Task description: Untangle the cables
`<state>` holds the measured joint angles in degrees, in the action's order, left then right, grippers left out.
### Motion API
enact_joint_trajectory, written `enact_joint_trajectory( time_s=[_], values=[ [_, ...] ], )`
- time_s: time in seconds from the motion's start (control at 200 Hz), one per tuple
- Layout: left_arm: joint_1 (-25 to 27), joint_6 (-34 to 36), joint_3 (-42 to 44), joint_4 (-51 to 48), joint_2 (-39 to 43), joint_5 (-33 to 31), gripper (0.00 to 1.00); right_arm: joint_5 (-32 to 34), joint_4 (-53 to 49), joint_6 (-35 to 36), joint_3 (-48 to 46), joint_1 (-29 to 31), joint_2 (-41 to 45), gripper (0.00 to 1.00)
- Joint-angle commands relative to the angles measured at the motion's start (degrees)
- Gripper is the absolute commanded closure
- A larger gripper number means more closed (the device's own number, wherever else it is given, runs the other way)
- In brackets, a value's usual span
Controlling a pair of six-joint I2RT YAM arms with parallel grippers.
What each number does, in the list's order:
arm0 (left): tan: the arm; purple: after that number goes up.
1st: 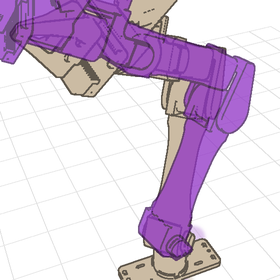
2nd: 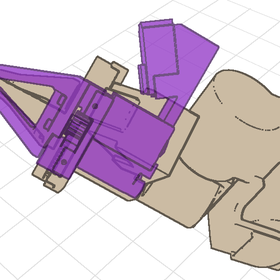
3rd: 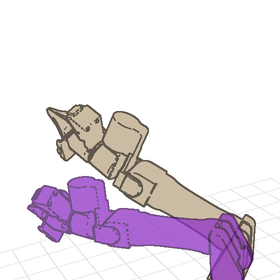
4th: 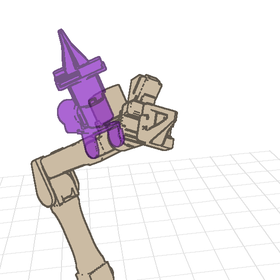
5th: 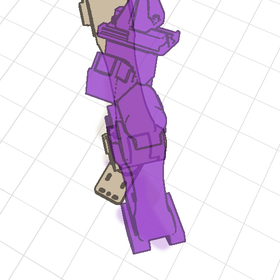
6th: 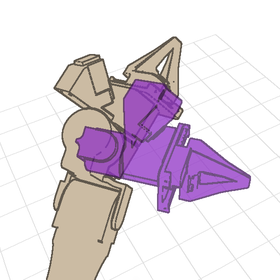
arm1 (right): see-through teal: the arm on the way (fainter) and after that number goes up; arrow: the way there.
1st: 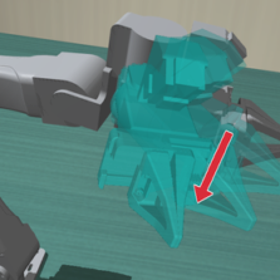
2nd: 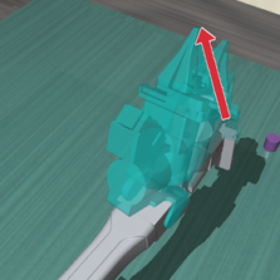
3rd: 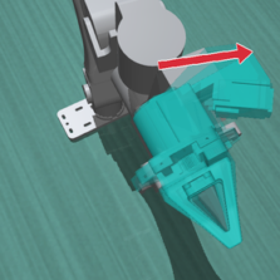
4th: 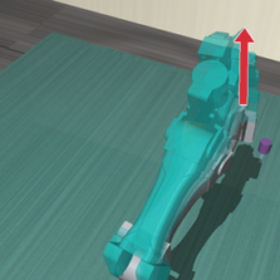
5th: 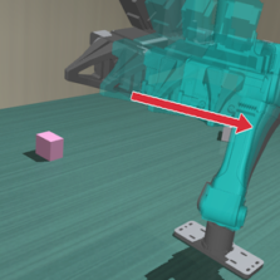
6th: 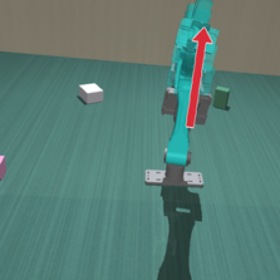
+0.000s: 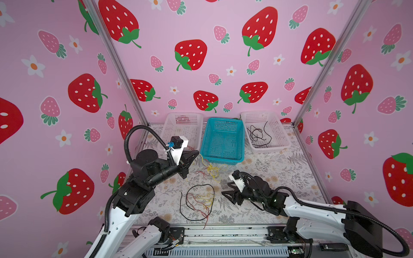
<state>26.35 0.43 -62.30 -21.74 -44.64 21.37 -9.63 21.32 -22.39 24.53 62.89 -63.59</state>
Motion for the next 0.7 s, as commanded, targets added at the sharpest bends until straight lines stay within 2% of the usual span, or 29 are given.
enact_joint_trajectory(
  time_s=[0.0, 0.105, 0.195, 0.235, 0.3, 0.4, 0.595, 0.695],
  values=[
    [0.18, -1.97, 1.70, 5.40, 0.23, -0.88, 1.00, -3.44, 6.33, -5.23, -1.69, 1.05, -0.33, 0.34],
    [0.52, -3.21, 2.89, 6.85, 0.36, -1.33, 1.00, 0.87, 9.39, -6.32, -1.75, 1.93, -2.11, 0.35],
    [0.96, -3.93, 3.46, 6.82, 0.73, -1.40, 1.00, 11.46, 6.52, -6.90, -1.06, 1.67, -2.55, 0.37],
    [1.15, -4.03, 3.99, 6.70, 1.04, -1.54, 1.00, 13.86, 6.45, -6.78, -1.44, 1.24, -2.65, 0.37],
    [1.34, -4.30, 5.14, 6.91, 1.81, -2.32, 1.00, 12.37, 6.45, -4.53, -1.32, 0.92, -4.07, 0.40],
    [1.42, -3.90, 6.99, 7.24, 2.69, -3.15, 1.00, 3.83, 8.19, -4.66, -1.22, 1.62, -7.83, 0.46],
    [1.38, -0.24, 9.68, 10.97, 4.79, -12.29, 1.00, 5.73, 14.73, -8.93, -3.75, 7.59, -11.20, 0.41],
    [1.36, 1.65, 11.21, 13.74, 5.71, -16.16, 1.00, 9.00, 13.58, -10.65, -2.05, 8.39, -14.36, 0.42]
  ],
)
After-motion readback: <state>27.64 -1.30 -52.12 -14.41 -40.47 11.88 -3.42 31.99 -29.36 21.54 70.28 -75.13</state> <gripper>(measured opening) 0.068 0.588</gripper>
